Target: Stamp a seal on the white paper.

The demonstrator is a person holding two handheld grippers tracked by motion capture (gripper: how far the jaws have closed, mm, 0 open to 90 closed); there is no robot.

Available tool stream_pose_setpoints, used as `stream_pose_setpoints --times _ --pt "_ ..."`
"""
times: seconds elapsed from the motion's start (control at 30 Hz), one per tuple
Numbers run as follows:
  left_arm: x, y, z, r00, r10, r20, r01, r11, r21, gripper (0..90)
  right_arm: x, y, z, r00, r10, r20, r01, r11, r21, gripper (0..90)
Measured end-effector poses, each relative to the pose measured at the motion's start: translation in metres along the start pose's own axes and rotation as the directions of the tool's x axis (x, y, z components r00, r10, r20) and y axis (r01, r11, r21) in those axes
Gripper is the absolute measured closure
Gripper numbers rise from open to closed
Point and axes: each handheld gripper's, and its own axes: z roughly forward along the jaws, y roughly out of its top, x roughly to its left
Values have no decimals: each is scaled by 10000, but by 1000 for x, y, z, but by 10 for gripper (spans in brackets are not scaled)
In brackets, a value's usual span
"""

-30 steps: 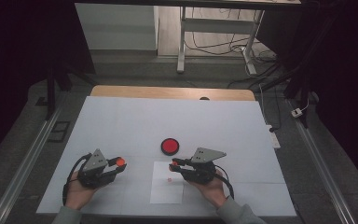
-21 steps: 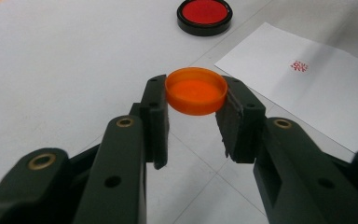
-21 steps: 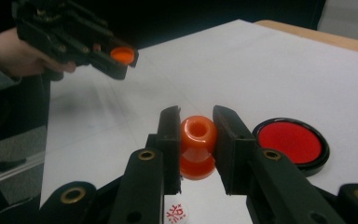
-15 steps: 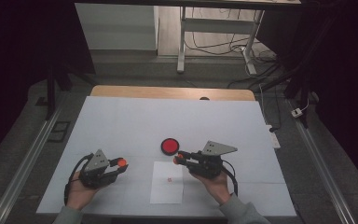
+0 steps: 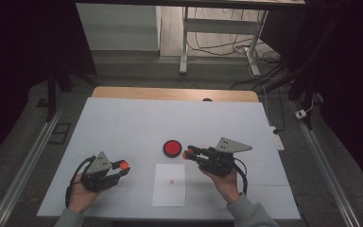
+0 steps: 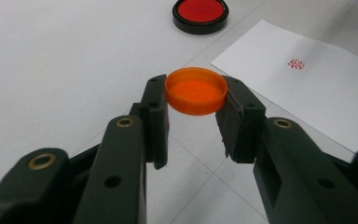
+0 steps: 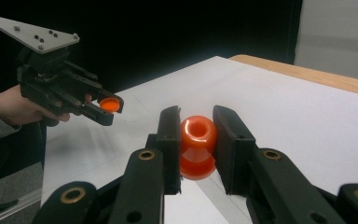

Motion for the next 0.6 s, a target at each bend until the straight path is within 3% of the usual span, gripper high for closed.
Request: stream_pose_setpoints --times 0.6 --pt "0 2 1 10000 -23 -24 23 10000 -69 647 -1 1 -1 10000 -29 -3 29 10000 -3 727"
